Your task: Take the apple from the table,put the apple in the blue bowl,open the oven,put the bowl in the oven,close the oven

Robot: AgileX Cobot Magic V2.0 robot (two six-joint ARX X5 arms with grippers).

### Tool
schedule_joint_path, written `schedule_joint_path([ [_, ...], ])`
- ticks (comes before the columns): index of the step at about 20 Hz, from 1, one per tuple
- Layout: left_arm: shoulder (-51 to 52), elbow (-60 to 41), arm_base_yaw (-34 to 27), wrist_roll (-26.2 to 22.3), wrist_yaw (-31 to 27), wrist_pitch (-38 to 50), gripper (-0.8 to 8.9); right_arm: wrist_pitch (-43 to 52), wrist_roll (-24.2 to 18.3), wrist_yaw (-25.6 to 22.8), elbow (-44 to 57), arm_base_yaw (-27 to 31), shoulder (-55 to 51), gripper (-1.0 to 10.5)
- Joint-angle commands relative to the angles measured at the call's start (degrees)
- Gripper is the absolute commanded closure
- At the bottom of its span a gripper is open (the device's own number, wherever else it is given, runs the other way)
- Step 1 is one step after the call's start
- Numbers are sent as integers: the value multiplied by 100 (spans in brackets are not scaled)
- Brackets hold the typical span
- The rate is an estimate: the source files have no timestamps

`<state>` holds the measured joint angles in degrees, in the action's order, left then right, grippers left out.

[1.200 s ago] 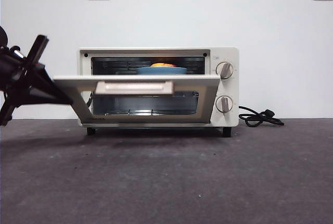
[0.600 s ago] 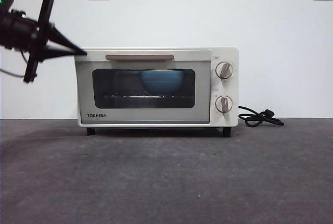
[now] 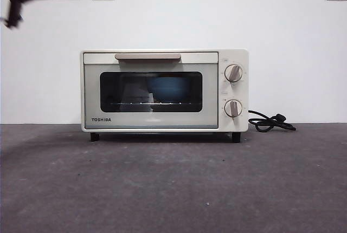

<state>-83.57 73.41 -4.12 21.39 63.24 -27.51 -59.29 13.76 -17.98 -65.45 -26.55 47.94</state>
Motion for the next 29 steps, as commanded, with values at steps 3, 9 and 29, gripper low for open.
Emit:
schedule_joint_path([
  [3, 1357, -13, -20, -2422, -1862, -1941, 818, -39, 66, -4, 52, 0, 57, 946],
  [9, 3327, -13, -20, -2776, -3930, -2745, 817, -76, 66, -2, 52, 0, 109, 946],
  [29, 3967, -133, 20, -3388, -4124, -1502, 817, -76, 66, -4, 52, 0, 140, 946],
])
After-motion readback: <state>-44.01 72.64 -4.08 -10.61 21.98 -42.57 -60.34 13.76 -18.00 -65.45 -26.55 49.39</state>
